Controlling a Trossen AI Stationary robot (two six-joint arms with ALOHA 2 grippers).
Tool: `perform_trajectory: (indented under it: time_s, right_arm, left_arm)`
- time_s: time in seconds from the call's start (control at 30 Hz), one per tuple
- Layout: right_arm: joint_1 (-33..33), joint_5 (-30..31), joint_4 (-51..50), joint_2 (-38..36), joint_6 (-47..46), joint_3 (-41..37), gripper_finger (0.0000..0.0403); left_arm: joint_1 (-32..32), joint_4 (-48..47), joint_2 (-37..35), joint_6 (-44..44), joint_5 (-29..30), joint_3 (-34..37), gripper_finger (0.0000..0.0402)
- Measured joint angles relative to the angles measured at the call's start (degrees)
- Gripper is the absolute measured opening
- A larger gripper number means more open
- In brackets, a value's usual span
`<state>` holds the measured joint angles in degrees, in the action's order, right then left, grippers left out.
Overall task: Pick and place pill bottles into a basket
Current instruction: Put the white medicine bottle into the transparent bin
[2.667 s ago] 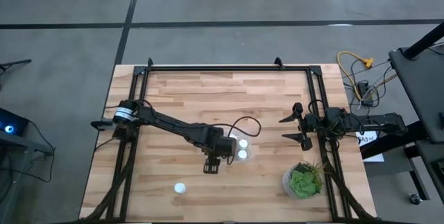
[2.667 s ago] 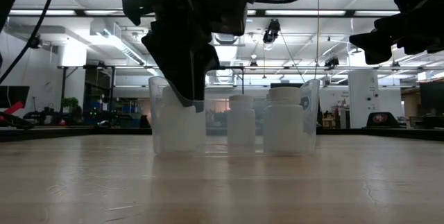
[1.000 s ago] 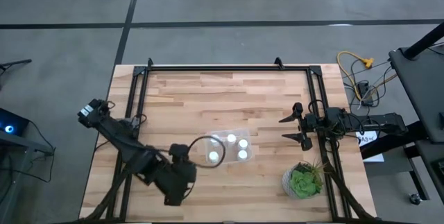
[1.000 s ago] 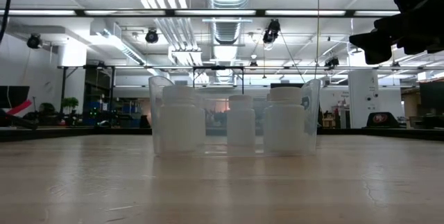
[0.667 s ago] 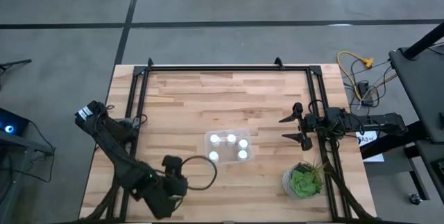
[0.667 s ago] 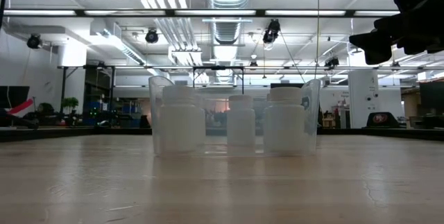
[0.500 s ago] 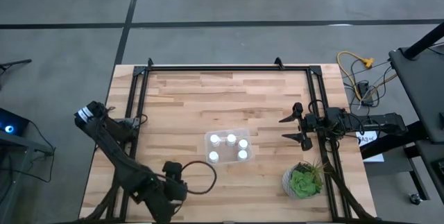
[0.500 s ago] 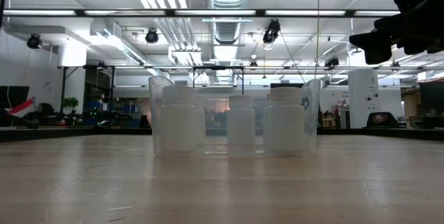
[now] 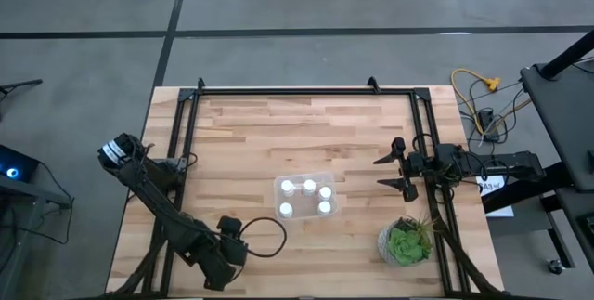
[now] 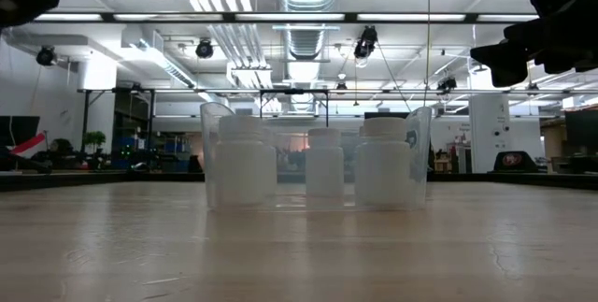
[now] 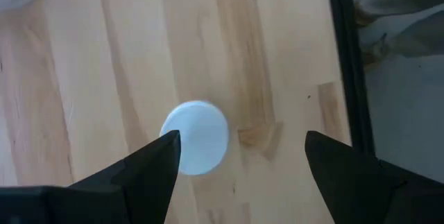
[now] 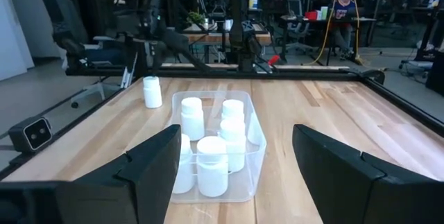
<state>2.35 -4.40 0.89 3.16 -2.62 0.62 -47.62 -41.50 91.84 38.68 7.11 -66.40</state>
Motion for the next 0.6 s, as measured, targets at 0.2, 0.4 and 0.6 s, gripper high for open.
perform_trajectory:
  time_s: [0.2, 0.4, 0.6]
  right_arm:
    - [0.00, 0.00, -0.02, 0.00, 0.07, 0.00, 0.0265]
    - [-0.01, 0.00, 0.00, 0.00, 0.01, 0.00, 0.0265]
    - [-0.01, 0.00, 0.00, 0.00, -0.29, 0.00, 0.0265]
  left_arm:
    - [0.00, 0.25, -1.26, -0.53, 0.26, 2.12, 0.0290]
    - [0.02, 0.57, -3.25, -0.54, 1.86, 3.68, 0.0290]
    - [0.58, 0.60, -3.72, -0.67, 3.04, 4.96, 0.0290]
